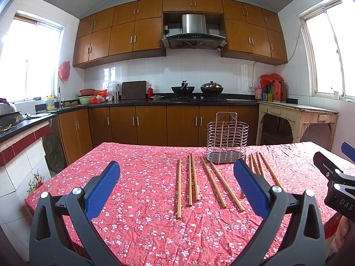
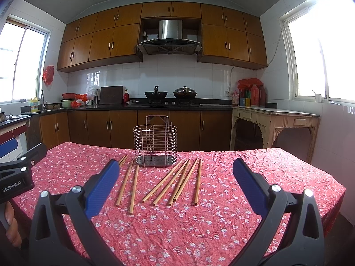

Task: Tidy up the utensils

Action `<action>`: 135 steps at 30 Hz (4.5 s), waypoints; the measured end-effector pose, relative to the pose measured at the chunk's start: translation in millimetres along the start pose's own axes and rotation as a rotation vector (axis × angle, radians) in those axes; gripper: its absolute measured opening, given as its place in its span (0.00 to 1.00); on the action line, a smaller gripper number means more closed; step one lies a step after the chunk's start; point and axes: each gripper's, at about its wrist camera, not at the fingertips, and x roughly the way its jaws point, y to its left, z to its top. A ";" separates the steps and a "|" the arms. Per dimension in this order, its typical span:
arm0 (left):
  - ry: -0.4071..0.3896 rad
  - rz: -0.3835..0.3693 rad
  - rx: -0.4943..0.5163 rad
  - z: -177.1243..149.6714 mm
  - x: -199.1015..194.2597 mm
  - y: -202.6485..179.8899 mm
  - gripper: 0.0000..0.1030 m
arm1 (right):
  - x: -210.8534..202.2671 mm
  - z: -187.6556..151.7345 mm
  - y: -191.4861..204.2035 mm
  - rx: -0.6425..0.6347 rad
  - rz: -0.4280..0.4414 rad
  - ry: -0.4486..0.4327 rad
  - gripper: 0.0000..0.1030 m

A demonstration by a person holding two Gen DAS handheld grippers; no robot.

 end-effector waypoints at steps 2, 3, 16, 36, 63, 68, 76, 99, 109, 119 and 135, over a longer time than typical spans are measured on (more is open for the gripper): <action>0.000 0.000 0.000 -0.2 0.1 0.0 0.98 | 0.2 0.8 0.4 0.000 0.000 0.000 0.96; 0.000 0.000 -0.001 -0.3 0.1 0.1 0.98 | 0.2 1.2 0.6 0.000 0.000 0.000 0.96; 0.004 0.001 0.002 -2.6 0.7 -1.1 0.98 | -1.5 -5.1 -0.1 0.005 0.004 0.006 0.96; 0.371 -0.037 -0.078 -23.7 111.7 37.7 0.98 | 152.1 -50.6 -43.4 0.139 -0.034 0.505 0.71; 0.691 -0.117 0.084 -62.9 197.2 8.8 0.19 | 231.7 -80.8 -43.0 0.118 -0.089 0.716 0.37; 0.689 -0.102 0.088 -61.9 194.4 3.5 0.19 | 230.2 -81.0 -47.1 0.126 -0.087 0.714 0.37; 0.686 -0.116 0.077 -61.1 199.5 1.4 0.07 | 230.5 -79.3 -52.2 0.138 -0.094 0.713 0.08; 0.394 -0.102 -0.020 22.0 165.8 36.0 0.07 | 180.7 -4.2 -81.3 0.182 -0.060 0.381 0.07; 0.241 -0.102 -0.088 63.9 158.0 50.4 0.07 | 171.8 41.5 -92.8 0.210 -0.024 0.195 0.07; 0.207 -0.094 -0.098 83.2 164.6 55.2 0.07 | 179.7 76.9 -92.0 0.185 -0.035 0.119 0.07; 0.023 -0.123 -0.136 204.0 170.5 43.7 0.07 | 188.9 239.5 -92.3 0.184 0.052 -0.064 0.07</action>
